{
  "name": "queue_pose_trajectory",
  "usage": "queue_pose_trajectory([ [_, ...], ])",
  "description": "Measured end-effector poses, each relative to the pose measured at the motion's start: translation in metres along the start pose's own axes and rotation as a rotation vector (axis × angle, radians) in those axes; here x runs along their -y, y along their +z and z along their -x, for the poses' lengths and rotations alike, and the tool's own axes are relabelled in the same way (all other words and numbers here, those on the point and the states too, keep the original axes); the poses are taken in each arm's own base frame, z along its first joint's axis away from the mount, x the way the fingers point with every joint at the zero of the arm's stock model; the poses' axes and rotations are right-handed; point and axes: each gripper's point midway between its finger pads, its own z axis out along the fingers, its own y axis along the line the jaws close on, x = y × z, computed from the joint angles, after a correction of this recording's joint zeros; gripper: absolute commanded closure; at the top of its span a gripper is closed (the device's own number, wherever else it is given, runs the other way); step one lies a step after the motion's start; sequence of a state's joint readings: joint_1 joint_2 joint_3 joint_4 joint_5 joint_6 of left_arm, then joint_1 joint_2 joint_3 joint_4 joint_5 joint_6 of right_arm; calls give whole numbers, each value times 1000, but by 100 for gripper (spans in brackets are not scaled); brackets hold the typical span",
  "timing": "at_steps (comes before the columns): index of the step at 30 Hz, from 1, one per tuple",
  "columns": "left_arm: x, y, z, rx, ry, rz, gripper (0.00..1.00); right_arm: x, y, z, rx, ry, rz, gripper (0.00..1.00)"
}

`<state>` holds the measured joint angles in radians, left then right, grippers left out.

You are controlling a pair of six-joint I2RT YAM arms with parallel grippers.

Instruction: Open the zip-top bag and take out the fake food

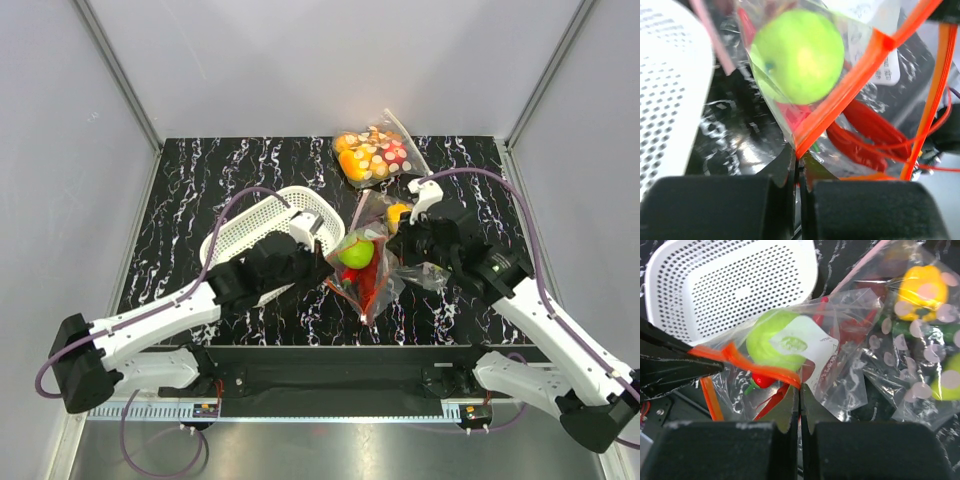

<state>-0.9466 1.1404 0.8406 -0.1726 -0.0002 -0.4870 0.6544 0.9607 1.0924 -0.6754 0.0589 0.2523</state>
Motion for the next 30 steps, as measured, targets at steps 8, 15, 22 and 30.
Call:
queue_pose_trajectory([
  [8, -25, -13, -12, -6, 7, 114, 49, -15, 27, -13, -8, 44, 84, 100],
  [15, -5, -21, 0, 61, 100, 63, 48, -27, 44, -29, -31, 81, 144, 100],
  [22, 30, -33, 27, 193, 187, -42, 44, -32, 50, -27, -16, 91, 159, 100],
  [30, 19, 8, 3, 73, 212, 29, 37, -34, 50, -24, -5, 95, 165, 100],
])
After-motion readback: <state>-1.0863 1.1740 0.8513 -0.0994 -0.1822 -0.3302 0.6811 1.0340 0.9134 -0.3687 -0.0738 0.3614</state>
